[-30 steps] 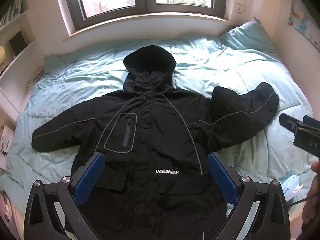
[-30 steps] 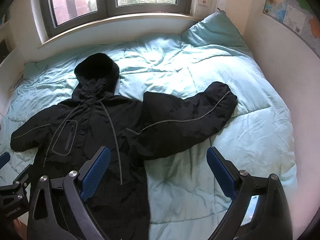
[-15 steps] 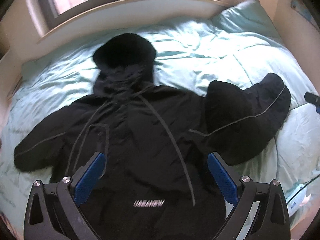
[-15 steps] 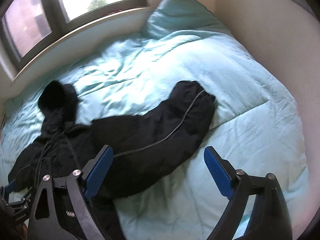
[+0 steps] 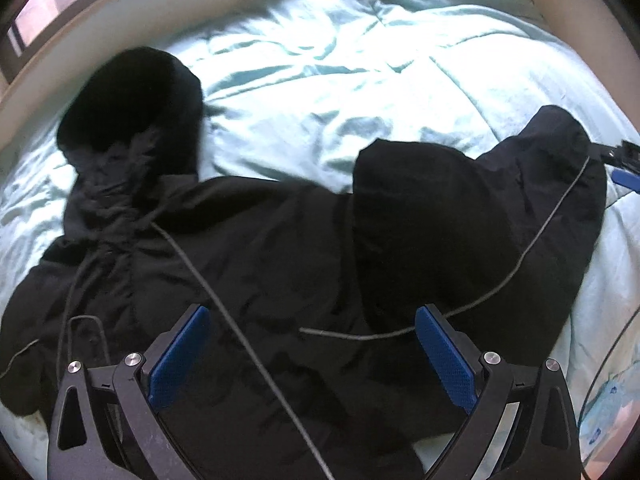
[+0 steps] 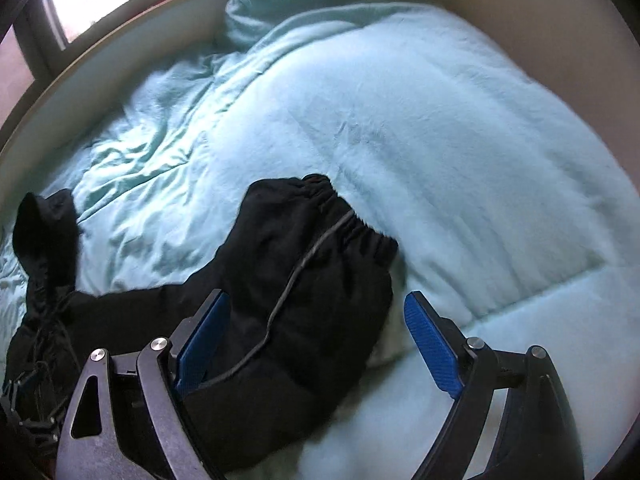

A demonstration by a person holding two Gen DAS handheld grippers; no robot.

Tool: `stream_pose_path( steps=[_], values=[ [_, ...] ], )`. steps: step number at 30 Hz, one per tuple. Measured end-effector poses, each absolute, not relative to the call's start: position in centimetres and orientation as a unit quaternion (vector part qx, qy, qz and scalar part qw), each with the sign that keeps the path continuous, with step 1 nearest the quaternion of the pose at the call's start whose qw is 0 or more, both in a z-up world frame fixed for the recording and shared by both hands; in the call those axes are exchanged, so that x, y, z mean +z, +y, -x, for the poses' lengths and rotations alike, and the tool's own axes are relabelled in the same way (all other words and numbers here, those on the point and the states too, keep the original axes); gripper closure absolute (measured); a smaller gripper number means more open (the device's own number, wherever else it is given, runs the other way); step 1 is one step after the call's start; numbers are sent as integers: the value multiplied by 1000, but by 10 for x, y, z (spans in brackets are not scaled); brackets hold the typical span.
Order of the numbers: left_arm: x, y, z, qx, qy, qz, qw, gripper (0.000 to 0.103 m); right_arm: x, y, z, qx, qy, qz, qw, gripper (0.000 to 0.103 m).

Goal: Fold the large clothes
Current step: 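Lower the right tool onto the jacket sleeve cuff and close it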

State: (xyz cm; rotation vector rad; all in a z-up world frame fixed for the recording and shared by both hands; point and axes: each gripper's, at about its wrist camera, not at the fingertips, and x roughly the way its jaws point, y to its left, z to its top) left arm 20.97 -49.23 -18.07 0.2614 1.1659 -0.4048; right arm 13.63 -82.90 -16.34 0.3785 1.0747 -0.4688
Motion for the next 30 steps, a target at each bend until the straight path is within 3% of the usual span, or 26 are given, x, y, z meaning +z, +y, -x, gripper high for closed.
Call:
stream_pose_path(
  steps=[4, 6, 7, 10, 16, 22, 25, 30],
  values=[
    [-190, -496, -213, -196, 551, -122, 802, 1, -194, -847, -156, -200, 525, -226, 796, 13],
    [-195, -497, -214, -200, 553, -122, 800, 1, -196, -843, -158, -198, 520, -220, 801, 36],
    [-198, -497, -215, -201, 554, -123, 798, 1, -192, -839, -157, -193, 520, -210, 805, 66],
    [-207, -497, -219, -213, 565, -111, 790, 3, -162, -824, -139, -167, 488, -206, 832, 78],
    [-224, -505, -223, -247, 580, -65, 773, 8, -85, -826, -57, -258, 418, -154, 857, 80],
    [-300, -521, -244, -188, 636, -100, 741, 7, -160, -847, -38, -302, 502, -188, 788, 80],
    [-291, -521, -242, -201, 626, -112, 745, 7, -178, -848, -38, -314, 524, -184, 770, 80],
    [-234, -469, -230, -242, 580, -40, 777, 8, -135, -815, -42, -260, 493, -175, 812, 82]
  ],
)
